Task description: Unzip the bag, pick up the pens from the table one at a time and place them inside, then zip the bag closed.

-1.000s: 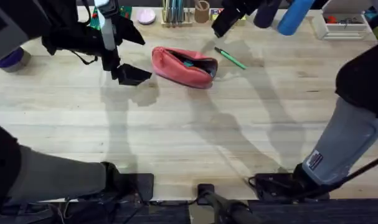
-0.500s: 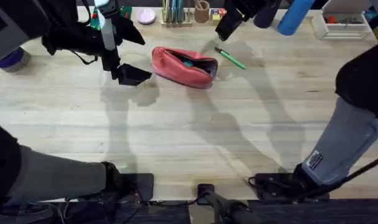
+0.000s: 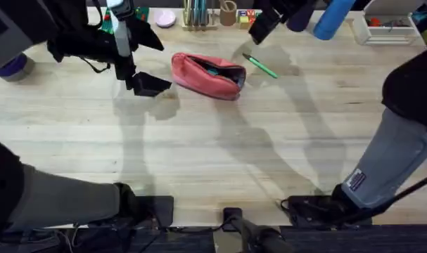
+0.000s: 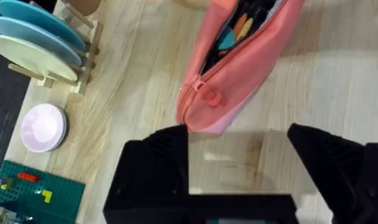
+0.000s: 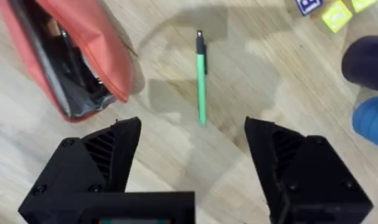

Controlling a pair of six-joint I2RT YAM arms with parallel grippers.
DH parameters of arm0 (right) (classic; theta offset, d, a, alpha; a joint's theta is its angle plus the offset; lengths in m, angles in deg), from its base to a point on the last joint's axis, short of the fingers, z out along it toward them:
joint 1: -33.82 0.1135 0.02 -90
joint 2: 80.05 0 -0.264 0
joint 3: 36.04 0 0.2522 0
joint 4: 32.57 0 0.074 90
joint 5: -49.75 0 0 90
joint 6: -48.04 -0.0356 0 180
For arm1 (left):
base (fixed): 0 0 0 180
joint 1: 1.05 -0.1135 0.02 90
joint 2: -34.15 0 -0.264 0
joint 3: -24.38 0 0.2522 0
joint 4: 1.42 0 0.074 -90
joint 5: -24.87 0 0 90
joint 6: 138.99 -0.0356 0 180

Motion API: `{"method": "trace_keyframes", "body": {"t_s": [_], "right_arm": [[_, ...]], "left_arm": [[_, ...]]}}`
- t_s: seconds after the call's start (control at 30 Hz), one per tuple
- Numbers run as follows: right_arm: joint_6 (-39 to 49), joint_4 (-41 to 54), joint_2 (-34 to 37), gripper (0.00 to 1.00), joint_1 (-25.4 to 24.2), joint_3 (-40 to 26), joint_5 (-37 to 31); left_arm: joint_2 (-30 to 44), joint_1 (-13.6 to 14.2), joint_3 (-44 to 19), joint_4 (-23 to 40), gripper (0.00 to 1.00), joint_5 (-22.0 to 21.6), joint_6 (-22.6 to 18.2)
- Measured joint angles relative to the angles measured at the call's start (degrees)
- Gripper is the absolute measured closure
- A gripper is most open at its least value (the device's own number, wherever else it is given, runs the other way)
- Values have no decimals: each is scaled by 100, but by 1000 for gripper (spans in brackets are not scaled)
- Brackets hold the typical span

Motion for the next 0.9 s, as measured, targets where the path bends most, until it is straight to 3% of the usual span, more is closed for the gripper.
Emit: {"method": "trace_keyframes", "body": {"t_s": [0.73, 0.9], "right_arm": [[-56, -252, 3, 5, -246, 1, -58], [-66, -603, 3, 5, -251, 427, -57]], "left_arm": [[0, 0, 0, 0, 8, 0, 1], [0, 0, 0, 0, 7, 0, 1]]}}
